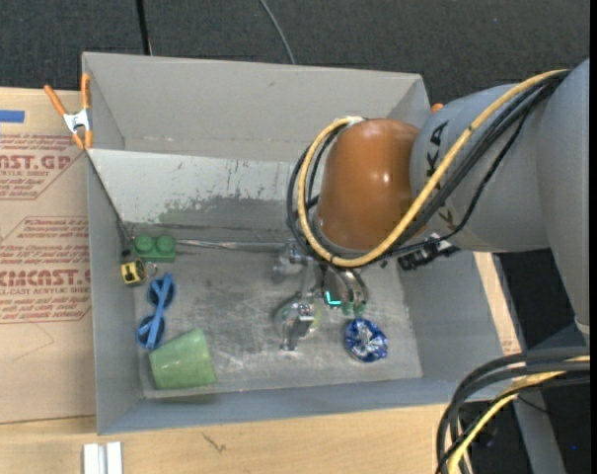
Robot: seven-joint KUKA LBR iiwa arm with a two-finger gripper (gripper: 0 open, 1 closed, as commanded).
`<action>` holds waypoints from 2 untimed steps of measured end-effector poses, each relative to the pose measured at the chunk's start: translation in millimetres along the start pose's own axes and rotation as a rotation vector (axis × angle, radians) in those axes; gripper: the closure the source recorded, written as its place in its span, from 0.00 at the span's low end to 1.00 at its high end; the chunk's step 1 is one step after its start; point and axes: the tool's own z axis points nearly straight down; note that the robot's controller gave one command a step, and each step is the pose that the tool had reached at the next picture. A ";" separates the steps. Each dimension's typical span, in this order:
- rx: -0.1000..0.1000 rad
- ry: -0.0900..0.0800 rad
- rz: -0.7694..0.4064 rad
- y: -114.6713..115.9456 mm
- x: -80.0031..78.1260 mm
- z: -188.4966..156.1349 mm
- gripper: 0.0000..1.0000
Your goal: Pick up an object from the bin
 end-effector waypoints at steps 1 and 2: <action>0.003 -0.005 -0.001 -59.3 -39.3 61.4 0.00; -0.003 -0.021 -0.026 -72.0 -36.3 79.6 0.00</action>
Offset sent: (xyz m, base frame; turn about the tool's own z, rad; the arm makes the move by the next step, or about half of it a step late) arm 0.0391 -0.0555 -0.0575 -0.0050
